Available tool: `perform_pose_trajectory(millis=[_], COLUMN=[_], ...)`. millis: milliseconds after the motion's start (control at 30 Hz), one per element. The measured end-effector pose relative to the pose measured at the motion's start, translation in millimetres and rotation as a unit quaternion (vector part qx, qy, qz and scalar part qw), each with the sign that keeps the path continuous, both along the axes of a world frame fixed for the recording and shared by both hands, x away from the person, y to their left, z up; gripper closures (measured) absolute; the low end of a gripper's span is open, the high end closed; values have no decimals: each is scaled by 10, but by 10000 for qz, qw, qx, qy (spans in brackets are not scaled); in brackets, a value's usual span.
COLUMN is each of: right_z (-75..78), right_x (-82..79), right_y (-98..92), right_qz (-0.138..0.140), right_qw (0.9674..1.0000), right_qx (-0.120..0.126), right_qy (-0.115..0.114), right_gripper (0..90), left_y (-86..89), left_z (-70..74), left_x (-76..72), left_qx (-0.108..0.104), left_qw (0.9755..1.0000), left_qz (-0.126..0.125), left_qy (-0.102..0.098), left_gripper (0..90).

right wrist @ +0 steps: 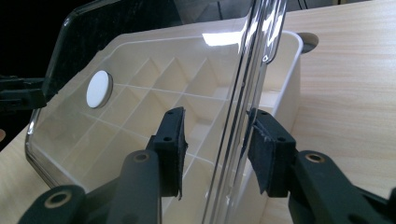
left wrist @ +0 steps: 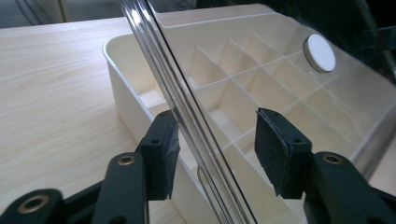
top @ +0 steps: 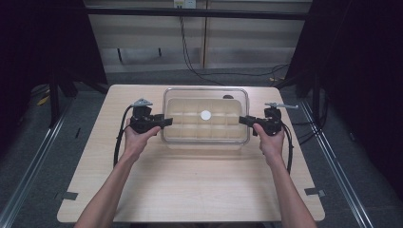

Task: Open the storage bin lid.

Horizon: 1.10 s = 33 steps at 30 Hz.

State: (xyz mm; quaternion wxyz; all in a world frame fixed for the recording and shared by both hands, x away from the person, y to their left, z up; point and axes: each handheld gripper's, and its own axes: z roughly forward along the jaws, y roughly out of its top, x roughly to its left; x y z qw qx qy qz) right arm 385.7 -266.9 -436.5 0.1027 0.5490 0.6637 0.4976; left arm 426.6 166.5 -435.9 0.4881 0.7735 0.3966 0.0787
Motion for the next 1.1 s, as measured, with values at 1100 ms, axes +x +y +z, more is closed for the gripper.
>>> perform_pose_trajectory(millis=[1100], right_z=[69], right_x=[-235], right_y=[-55], right_qz=[-46], right_qw=[9993], right_qx=[170], right_qy=[-328], right_gripper=[675], left_y=[46], left_z=[83], left_x=[-238], left_qx=[-88], left_qw=[9994], left_qz=[-145], left_qy=[-301], left_gripper=[654])
